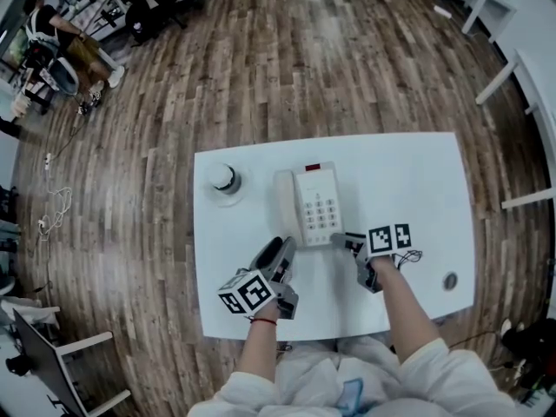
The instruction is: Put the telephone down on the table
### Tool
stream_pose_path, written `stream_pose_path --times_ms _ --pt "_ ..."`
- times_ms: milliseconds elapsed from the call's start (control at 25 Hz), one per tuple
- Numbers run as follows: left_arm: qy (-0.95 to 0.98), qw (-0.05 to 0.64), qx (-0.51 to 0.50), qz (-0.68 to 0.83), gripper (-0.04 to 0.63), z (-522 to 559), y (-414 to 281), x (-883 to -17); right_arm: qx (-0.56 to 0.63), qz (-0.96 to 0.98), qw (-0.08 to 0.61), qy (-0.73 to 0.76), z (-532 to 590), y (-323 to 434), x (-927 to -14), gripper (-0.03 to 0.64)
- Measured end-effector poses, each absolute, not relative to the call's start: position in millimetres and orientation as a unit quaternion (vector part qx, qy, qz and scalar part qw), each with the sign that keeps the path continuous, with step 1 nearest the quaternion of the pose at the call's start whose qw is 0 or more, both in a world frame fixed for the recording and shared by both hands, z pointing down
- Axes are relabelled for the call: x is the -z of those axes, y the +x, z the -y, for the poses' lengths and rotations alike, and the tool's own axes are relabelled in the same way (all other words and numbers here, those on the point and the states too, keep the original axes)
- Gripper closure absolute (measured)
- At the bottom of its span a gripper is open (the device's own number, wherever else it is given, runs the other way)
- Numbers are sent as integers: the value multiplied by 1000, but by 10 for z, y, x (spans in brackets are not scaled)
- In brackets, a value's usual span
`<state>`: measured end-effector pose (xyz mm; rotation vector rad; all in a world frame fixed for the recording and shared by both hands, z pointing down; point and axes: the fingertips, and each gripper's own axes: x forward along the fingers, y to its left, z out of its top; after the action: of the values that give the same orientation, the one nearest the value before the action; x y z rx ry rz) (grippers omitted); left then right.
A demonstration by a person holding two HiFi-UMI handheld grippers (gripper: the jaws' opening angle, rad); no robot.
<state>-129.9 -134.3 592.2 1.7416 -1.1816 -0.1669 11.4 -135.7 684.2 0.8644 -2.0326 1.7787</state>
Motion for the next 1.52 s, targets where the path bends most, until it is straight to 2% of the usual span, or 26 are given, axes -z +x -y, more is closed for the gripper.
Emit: stream_pose_path --times_ms 80,360,880,1120,1520 --pt "711 495 30 498 382 1536 -1455 -6104 -621 707 151 303 1367 137 -6843 466" --pt "708 509 -43 488 383 1816 -1349 -6423 -618 704 158 311 1364 142 -6871 463" --pt "710 495 -53 498 402 1804 -1290 -6402 -605 696 186 339 1356 155 -6937 454" --pt "715 488 -72 495 405 1795 -1215 -6421 -566 690 252 374 1328 217 -7031 460" --pt "716 483 -77 498 410 1807 -1205 -6404 -560 691 257 378 1340 210 -7013 460"
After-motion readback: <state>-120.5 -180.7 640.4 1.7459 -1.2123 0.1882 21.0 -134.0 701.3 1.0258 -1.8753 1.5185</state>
